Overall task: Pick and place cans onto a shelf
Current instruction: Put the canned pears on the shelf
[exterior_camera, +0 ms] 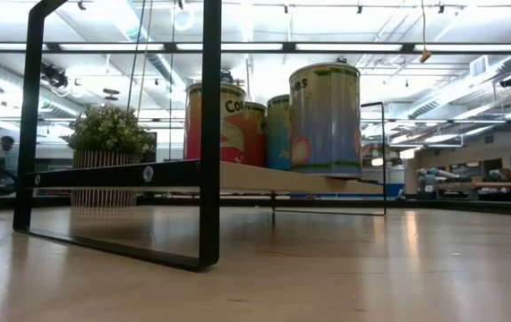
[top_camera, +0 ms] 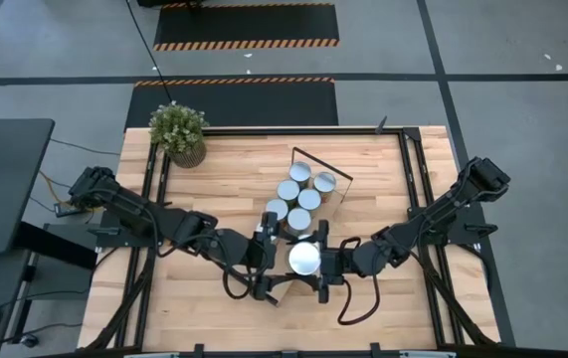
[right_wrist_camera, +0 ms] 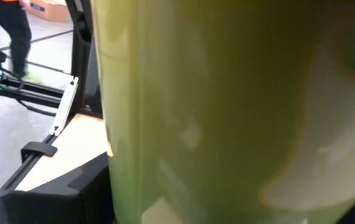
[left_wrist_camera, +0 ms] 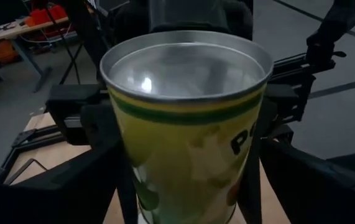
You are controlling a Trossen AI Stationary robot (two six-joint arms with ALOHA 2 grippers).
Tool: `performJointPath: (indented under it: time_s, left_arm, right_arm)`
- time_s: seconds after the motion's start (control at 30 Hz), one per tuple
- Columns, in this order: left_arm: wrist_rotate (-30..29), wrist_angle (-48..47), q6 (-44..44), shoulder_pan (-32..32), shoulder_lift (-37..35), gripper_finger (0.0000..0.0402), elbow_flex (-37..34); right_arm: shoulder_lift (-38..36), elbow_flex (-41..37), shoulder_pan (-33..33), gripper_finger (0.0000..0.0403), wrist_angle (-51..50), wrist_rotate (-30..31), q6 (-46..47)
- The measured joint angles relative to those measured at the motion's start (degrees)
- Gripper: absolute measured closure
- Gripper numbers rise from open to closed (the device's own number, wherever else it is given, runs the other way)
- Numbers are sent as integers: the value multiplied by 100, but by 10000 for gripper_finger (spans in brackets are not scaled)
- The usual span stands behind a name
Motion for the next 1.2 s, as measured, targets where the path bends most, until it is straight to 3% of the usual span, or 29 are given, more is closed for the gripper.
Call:
performJointPath:
  time_s: [0.33, 0.67, 0.9, 1.03, 1.2]
  left_arm:
    - [-4, 42, -46, 42, 0, 82, -4]
    - [1, 68, -13, 31, 0, 83, -4]
    - [47, 114, 4, 31, -2, 83, -4]
    - [58, 111, 30, 31, -11, 82, -2]
    - [70, 95, 90, 31, -11, 82, 0]
  right_arm:
    - [151, 2, -106, 73, 11, 20, -42]
    - [140, 50, 177, 32, -26, 661, -168]
    - [138, 289, 239, 9, -7, 739, -250]
    - [138, 306, 232, 18, -15, 795, -407]
    - [138, 308, 232, 56, 15, 951, -520]
